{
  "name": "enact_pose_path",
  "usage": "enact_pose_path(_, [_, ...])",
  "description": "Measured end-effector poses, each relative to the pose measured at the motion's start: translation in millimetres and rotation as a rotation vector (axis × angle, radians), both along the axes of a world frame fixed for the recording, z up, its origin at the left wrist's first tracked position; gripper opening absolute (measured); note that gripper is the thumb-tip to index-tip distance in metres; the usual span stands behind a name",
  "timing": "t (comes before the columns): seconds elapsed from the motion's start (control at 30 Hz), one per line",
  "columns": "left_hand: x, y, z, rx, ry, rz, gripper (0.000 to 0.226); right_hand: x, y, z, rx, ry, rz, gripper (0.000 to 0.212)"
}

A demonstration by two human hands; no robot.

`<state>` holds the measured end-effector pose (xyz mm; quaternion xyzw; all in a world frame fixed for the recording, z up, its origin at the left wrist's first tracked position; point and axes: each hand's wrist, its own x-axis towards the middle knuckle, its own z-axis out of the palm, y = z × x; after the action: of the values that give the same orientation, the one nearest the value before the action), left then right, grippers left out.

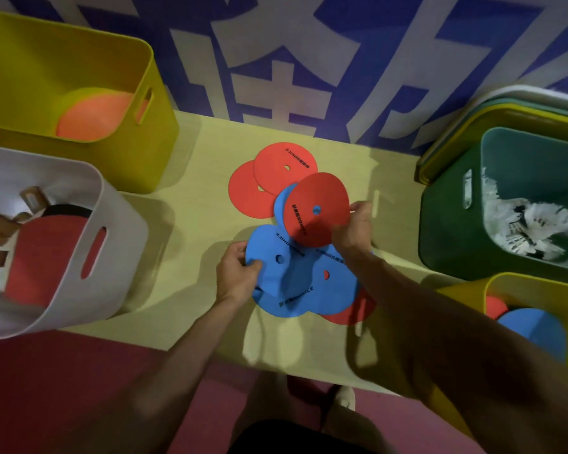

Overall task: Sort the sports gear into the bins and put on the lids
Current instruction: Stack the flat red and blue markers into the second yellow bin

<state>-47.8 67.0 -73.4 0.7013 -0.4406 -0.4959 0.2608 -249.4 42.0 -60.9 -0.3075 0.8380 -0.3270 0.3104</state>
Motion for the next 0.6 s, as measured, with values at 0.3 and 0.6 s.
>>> enact_pose_path(0.3, [-18,36,59,-0.136,0.064,0.244,0.033,-28,12,64,-0.175,-0.057,0.292,0.032])
enact_pose_path(0.6, [-91,98,139,-0.301,0.298,0.315,0.031,-131,80,150,-0.402,-0.086,0.32,0.021])
